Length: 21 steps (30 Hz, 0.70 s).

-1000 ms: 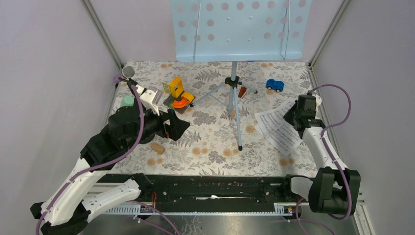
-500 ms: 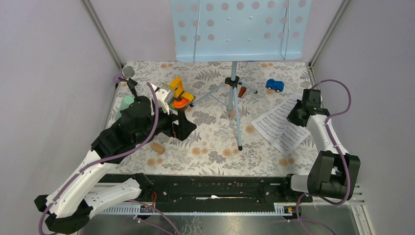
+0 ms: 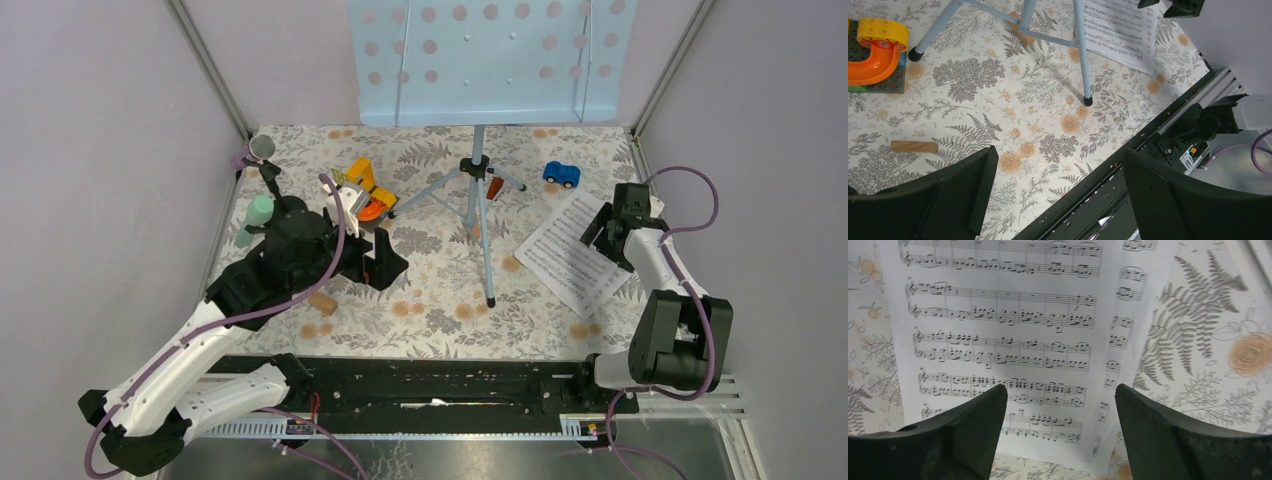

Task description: Pack up the instrument practice props

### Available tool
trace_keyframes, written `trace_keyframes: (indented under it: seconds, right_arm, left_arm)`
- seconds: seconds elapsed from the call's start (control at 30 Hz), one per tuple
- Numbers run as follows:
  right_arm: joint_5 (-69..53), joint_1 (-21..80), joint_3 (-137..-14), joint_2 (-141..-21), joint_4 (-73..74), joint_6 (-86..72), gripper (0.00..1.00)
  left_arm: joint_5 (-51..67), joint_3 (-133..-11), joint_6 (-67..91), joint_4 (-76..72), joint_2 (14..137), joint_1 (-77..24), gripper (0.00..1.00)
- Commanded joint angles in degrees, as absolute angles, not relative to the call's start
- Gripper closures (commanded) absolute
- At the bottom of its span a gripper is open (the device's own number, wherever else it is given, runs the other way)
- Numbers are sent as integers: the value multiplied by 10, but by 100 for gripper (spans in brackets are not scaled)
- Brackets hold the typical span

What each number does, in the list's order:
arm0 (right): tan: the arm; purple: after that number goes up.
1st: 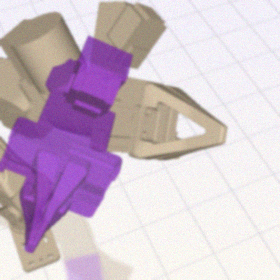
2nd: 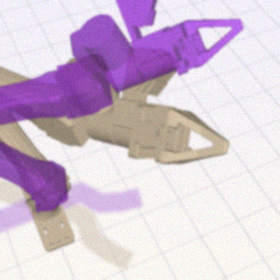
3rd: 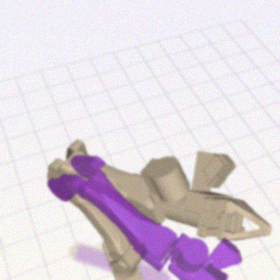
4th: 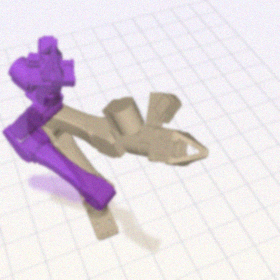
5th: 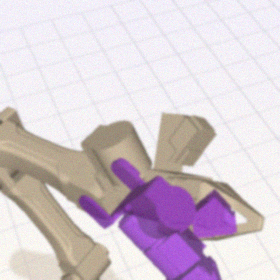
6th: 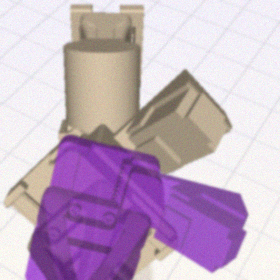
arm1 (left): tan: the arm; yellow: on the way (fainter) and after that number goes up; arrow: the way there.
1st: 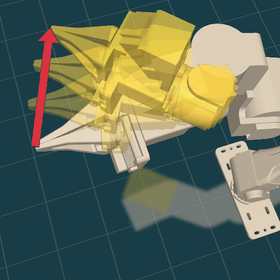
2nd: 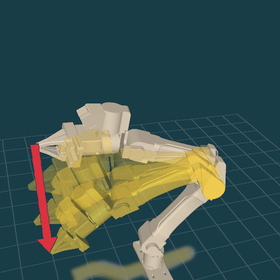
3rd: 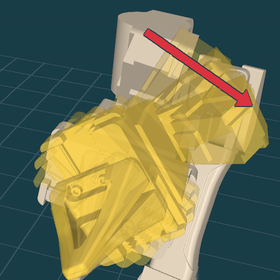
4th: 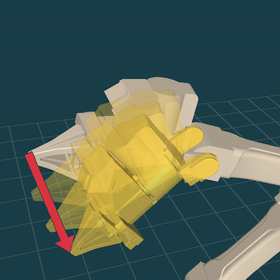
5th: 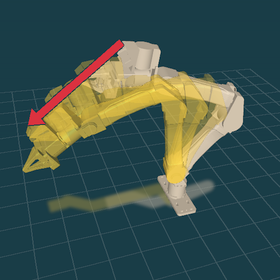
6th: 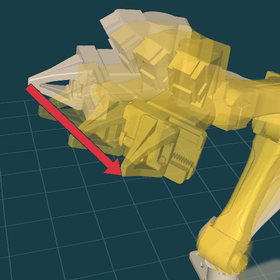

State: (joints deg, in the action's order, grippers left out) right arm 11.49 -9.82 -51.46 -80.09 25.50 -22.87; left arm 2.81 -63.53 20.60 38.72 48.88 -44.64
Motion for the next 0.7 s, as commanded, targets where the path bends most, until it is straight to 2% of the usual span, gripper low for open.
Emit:
trace_keyframes:
  seconds: [0.0, 0.13, 0.23, 0.3, 0.37, 0.5, 0.67]
  right_arm:
    - [202, -101, -529, -745, 284, -250, 12]
    - [269, -101, -548, -636, 312, -261, 9]
    - [227, -101, -546, -545, 298, -261, 7]
    - [131, -101, -534, -488, 276, -268, 7]
    - [-15, -101, -511, -440, 235, -275, 6]
    - [-265, -101, -474, -400, 163, -300, 4]
    - [-366, -101, -453, -401, 154, -314, 3]
  left_arm:
    - [11, -614, 217, 354, 479, -445, 1]
    - [-47, -582, 243, 354, 466, -444, 1]
    - [-80, -556, 266, 354, 456, -444, 1]
    - [-95, -537, 279, 344, 447, -444, 1]
    - [-102, -516, 289, 324, 440, -445, 1]
    - [-97, -496, 296, 282, 443, -444, 1]
    - [-80, -462, 286, 183, 436, -444, 1]
